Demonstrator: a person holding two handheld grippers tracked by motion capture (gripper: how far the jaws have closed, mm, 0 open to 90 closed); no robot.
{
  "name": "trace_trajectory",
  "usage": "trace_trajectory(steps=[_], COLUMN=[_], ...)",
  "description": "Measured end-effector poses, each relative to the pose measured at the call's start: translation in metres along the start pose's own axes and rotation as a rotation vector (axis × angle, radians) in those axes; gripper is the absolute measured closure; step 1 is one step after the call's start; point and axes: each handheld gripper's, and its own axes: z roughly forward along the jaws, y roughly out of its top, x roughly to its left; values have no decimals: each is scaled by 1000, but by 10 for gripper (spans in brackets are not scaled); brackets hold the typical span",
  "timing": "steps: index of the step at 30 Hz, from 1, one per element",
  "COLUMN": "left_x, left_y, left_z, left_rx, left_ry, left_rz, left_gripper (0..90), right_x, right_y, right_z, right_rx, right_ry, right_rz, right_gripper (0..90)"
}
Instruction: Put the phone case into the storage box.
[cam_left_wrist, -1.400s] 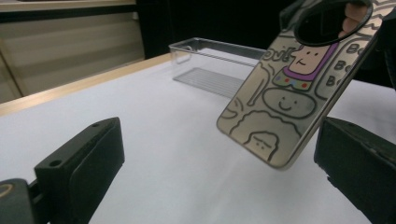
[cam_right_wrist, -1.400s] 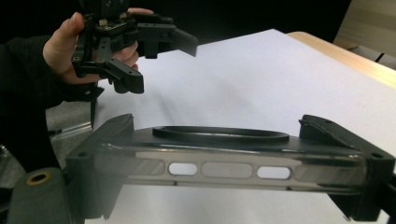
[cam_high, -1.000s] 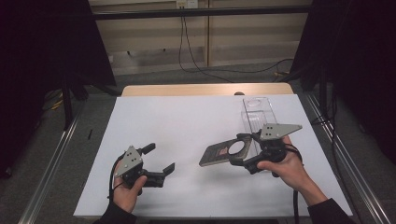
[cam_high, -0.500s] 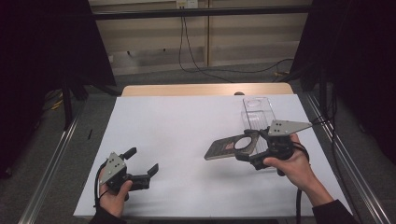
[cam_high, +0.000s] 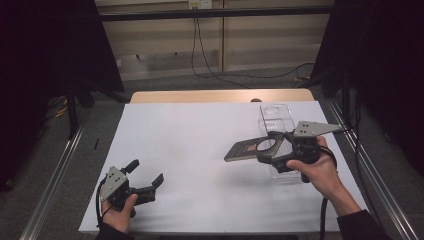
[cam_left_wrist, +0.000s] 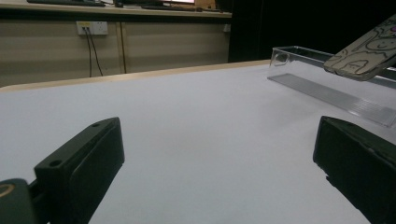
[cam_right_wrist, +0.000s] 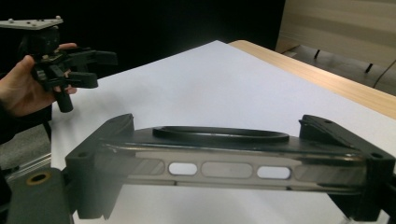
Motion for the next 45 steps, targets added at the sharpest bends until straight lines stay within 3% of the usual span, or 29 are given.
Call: trace_trajectory(steps=[5, 14, 17, 28, 45], left_x=[-2, -2, -3, -6, -5], left_y=[-1, -1, 1, -2, -1], left_z=[1, 1, 0, 5, 2], left_rx=[5, 10, -5, 25, 16], left_ry=[-26, -26, -35, -47, -15], left_rz=[-2, -2, 0, 5, 13], left_gripper=[20, 21, 21, 20, 15], right_x=[-7, -19, -26, -43, -69], right_y=[7, 23, 23, 25, 25], right_z=[-7, -26, -32, -46, -56], right_rx=[-24, -49, -58, -71, -64], right_ry=[-25, -74, -88, -152, -272], right_rz=[6, 6, 18, 47, 108], right_gripper=[119, 118, 118, 118, 118])
